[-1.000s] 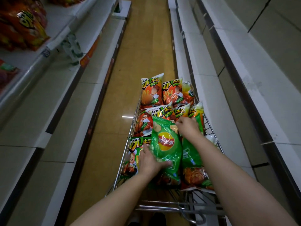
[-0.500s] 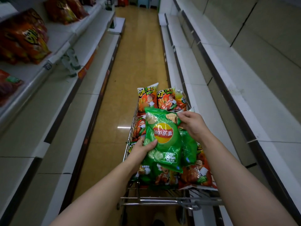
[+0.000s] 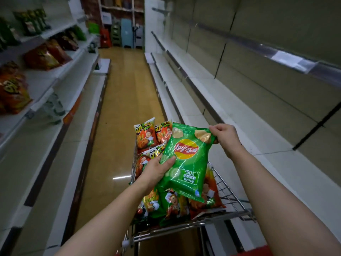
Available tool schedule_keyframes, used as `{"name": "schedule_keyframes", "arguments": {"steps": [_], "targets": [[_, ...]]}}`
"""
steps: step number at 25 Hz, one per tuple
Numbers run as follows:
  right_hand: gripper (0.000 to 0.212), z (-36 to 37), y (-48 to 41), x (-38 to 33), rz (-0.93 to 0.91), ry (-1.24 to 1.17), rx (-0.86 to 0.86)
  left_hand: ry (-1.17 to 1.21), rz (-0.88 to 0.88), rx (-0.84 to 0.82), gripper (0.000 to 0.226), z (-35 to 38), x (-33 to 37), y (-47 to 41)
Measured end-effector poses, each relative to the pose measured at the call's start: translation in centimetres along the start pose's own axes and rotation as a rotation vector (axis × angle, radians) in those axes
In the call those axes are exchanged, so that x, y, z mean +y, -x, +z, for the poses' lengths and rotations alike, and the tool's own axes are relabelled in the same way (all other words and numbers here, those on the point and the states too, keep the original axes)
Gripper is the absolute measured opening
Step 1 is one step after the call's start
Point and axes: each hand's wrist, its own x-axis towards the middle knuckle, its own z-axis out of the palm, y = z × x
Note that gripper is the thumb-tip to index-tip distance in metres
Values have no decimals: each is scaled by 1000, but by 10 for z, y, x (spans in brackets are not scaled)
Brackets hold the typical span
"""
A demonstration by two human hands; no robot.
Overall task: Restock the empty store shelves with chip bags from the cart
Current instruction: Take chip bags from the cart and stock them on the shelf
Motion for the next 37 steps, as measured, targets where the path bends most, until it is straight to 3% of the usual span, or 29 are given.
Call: {"name": "schedule_keyframes", "arguments": {"steps": [3,5,7,8,11,13,16,18,20,23,27,31,37], "targets": [[15,-26,18,-1,105,-255,61,-82,59,21,85,24,11,9],[25,-46,34,4,200,-333,-7,-129,108,58,88,44,15,20],[29,-68,56,8,229,-287,-88,-167,92,40,106,67,13,31],[24,-79,67,9,214,-280,-81,-165,87,14,102,78,12,38],[24,-115,96,7,150,-275,62,-68,71,-48,44,113,5,60],[30,-134,118,4,123,-226,123,-28,67,-71,28,132,3,79],[30,-151,153,2,90,-234,147,-18,93,-54,62,155,-4,106],[29,-159,179,2,127,-230,42,-11,123,0,99,166,-6,126],[39,-165,205,7,201,-147,-130,33,165,39,110,175,-7,141],[55,-170,242,12,190,-155,-251,113,185,40,97,195,-3,162],[47,-194,282,5,7,-114,-14,151,255,-91,32,224,11,188],[61,-232,316,-16,-79,-72,108,120,355,-184,35,253,36,221],[30,-293,358,-59,-219,-115,332,51,424,-400,30,297,98,253]]}}
